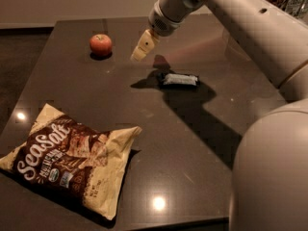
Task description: Pick apple
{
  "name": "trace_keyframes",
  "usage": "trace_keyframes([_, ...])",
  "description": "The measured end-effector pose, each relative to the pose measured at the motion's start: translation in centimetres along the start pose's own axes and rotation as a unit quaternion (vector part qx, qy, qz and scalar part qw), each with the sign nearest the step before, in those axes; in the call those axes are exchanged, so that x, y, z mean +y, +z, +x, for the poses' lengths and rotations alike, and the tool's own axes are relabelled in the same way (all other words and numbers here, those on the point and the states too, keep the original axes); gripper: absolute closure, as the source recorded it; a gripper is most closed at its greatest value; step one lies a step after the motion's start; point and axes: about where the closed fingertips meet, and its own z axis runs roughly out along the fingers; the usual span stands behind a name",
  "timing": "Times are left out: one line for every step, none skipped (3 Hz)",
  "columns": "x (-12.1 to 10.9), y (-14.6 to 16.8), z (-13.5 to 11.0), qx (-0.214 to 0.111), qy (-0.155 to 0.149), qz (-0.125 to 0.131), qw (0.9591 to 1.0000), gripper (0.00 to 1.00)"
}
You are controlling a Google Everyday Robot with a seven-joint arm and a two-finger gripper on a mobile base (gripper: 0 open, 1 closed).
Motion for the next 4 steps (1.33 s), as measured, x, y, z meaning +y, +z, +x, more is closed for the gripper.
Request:
trace_keyframes([-0.5, 2.0, -1.4, -0.003, 0.017, 0.003, 0.9999, 0.0])
trace_keyframes([-0.9, 4.0, -2.7, -0.002, 0.04, 0.003, 0.9992, 0.0])
trace_keyframes([-1.1, 5.4, -3.9, -0.001, 0.065, 0.011, 0.9978, 0.0])
trace_keyframes([-1.1, 6.8, -5.3, -0.004, 0.078, 0.015, 0.9969, 0.0])
